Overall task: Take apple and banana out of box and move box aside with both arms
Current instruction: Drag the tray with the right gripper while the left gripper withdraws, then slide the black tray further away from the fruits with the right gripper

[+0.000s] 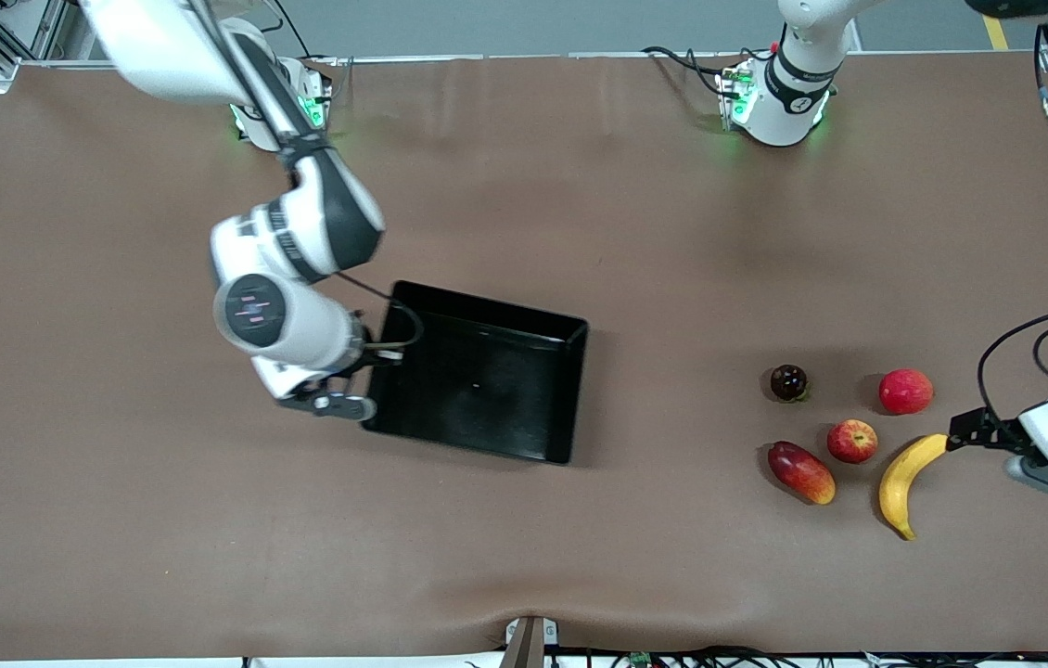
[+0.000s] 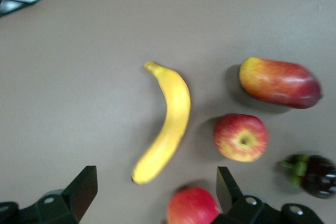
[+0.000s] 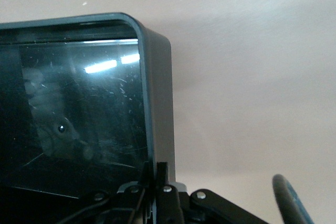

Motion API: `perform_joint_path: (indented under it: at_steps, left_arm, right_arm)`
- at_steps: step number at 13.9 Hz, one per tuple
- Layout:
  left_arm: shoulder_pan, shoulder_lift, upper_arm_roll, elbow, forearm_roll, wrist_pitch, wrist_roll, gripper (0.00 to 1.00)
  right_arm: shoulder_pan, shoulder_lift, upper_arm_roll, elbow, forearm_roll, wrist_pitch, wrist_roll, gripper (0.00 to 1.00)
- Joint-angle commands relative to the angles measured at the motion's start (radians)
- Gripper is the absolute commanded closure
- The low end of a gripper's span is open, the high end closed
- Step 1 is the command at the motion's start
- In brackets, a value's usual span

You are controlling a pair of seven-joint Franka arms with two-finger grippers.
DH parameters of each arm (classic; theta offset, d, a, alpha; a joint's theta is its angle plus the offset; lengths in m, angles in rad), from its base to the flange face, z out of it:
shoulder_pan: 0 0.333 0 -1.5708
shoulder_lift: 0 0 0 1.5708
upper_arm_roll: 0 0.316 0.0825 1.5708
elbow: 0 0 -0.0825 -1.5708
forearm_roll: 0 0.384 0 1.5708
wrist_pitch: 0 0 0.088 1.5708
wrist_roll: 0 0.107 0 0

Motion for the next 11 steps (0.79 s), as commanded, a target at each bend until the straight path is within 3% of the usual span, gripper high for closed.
perform_joint_path:
  at_steps: [1,6,11]
  left_arm:
    - [0.004,-0.115,-0.016,-0.036,-0.017,-0.138,-0.151,0.00]
    - [0.003,-0.279,-0.083,-0.034,-0.006,-0.358,-0.447,0.00]
    - [0.003,-0.361,-0.122,-0.023,0.000,-0.384,-0.472,0.00]
  right_arm:
    - [-0.117,-0.065,0.023,-0.040,0.005,-0.043,-0.148,1.00]
    - [-0.332,-0.082,0.021,-0.075,0.071,-0.101,-0.406,1.00]
    - [-0.502,-0.083,0.017,-0.107,0.076,-0.081,-0.598,1.00]
